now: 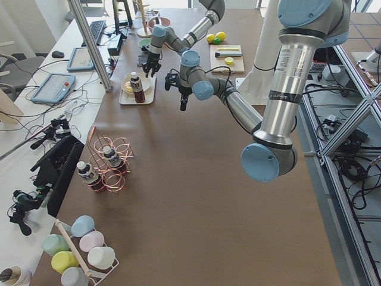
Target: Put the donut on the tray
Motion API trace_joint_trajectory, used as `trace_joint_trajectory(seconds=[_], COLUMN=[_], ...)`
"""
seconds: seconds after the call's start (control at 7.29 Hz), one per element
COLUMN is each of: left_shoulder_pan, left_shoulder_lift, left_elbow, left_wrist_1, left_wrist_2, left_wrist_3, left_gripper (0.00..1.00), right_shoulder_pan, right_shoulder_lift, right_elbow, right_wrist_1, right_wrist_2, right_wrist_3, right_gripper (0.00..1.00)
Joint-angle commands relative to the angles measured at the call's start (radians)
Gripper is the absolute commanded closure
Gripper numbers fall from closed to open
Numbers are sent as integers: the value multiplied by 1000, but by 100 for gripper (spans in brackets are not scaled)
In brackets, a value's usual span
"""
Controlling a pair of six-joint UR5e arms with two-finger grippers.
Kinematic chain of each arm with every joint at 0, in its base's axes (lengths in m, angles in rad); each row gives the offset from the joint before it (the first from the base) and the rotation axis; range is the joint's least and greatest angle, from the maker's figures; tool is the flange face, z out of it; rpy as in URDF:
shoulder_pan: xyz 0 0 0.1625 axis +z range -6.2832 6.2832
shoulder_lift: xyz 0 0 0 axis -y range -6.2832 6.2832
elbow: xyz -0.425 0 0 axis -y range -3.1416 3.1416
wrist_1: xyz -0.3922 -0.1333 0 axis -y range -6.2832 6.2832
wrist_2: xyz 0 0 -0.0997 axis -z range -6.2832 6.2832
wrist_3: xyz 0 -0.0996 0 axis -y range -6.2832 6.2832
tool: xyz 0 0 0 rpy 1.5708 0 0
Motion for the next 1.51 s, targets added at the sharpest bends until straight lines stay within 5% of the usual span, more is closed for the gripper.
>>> trace_joint_trajectory(seconds=[0.0, 0.27, 0.82, 1.1, 1.37], left_shoulder_pan=[0, -9, -315, -485, -604], left_shoulder_lift=[-4, 7, 209, 242, 239], left_elbow=[5, 8, 75, 188, 288], left_wrist_1=[-2, 1, 5, 11, 35], left_wrist_2=[0, -29, -190, -277, -295], left_wrist_3=[4, 27, 518, 789, 979], left_gripper=[2, 2, 2, 2, 2], right_shoulder_pan=[20, 73, 283, 452, 619], right_shoulder_lift=[-57, -213, -699, -891, -938], right_elbow=[140, 356, 709, 730, 730], right_wrist_1=[-57, -174, -213, -219, -437], right_wrist_2=[27, 131, 304, 367, 352], right_wrist_3=[-32, -186, -632, -1044, -1525], right_gripper=[0, 0, 0, 0, 0])
